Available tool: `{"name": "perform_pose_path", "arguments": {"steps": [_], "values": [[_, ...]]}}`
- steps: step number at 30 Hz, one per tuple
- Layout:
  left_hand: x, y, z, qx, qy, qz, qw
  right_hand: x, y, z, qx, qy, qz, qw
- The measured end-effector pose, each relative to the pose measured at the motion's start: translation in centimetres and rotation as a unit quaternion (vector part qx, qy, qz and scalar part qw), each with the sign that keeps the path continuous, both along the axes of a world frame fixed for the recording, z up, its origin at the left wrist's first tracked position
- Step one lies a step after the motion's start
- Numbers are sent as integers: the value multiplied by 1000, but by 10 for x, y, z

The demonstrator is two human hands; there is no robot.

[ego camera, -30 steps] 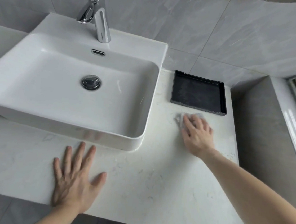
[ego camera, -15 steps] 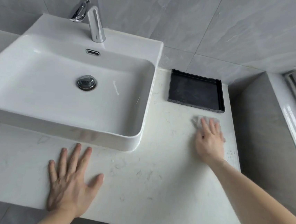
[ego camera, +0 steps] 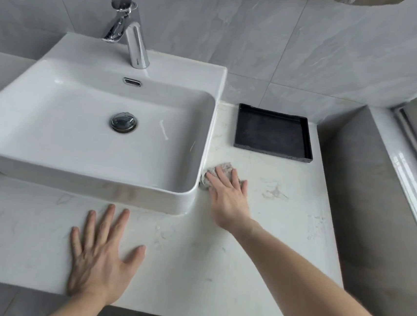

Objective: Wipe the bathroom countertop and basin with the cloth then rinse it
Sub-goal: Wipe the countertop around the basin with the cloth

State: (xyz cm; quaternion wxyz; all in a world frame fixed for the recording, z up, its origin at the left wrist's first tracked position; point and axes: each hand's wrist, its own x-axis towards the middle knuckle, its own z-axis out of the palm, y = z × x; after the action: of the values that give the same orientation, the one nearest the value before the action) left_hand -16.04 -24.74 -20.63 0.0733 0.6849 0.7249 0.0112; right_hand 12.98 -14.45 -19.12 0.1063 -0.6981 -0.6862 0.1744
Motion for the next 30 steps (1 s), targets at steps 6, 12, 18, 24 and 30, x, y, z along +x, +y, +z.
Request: {"name": "perform_pose_path", "arguments": {"steps": [6,12,18,24,30], "values": [[0,0,-2,-1,0,0,1000,72,-37,-14,27,-23,-60,998],[0,0,2,1,0,5,1000,204,-81,8,7,24,-282,959],[1,0,4,-2,1,3,1000,133,-62,14,94,81,-207,970],[2,0,4,-1,-5,4,1000,-10,-47,-5,-13,13,32,999],[1,0,1,5,-11,5,1000,39,-69,-14,14,-17,-10,1000]]}}
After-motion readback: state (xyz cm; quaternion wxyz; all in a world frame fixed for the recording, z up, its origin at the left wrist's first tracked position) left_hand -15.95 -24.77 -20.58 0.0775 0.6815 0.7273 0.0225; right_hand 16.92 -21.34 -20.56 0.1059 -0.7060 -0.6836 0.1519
